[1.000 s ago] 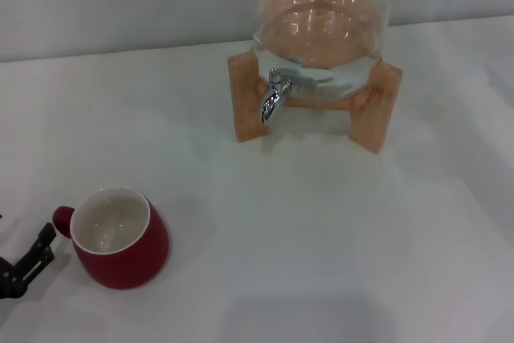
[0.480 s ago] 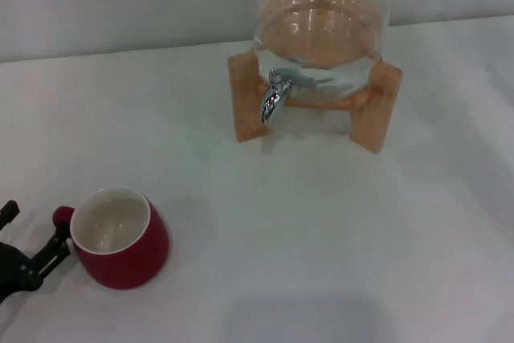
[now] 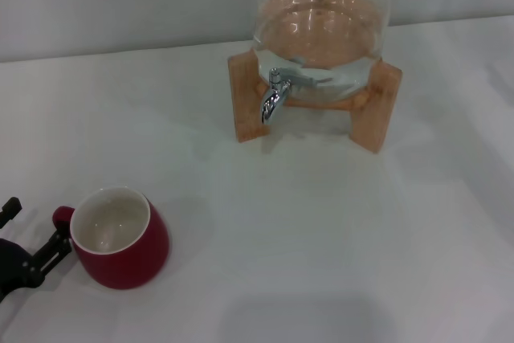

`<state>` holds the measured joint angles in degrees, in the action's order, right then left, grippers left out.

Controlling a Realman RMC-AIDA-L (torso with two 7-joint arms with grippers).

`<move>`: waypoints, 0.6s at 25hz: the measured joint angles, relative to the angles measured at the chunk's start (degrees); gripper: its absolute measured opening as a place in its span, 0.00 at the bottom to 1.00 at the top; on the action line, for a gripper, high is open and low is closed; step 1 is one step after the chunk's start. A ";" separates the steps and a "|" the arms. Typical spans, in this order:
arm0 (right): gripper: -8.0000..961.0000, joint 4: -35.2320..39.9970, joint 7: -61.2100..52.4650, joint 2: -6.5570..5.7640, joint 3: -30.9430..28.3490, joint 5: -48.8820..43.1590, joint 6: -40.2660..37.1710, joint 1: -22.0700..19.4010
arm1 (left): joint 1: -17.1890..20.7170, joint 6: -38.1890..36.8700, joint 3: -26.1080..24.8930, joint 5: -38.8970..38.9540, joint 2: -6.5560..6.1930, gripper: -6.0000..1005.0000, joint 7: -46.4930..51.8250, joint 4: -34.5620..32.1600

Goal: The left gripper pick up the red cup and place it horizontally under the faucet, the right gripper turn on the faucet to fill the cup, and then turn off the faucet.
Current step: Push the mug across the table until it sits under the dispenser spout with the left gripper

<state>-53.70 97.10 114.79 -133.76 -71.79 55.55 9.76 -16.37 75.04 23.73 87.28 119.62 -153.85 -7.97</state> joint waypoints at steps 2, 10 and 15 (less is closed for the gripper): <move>0.66 0.00 0.01 0.00 0.00 0.03 0.00 0.00 | -0.05 0.00 0.00 0.08 0.00 0.85 0.16 -0.01; 0.66 0.00 0.02 0.00 0.00 0.07 0.00 0.00 | -0.17 0.00 -0.04 0.41 0.00 0.84 0.36 -0.03; 0.66 -0.05 0.02 0.00 0.00 0.08 0.06 0.00 | -0.17 0.02 -0.07 0.43 -0.05 0.84 0.48 -0.02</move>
<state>-53.75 97.12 114.79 -133.76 -71.71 55.61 9.75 -16.54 75.07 23.65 87.71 119.57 -153.37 -8.00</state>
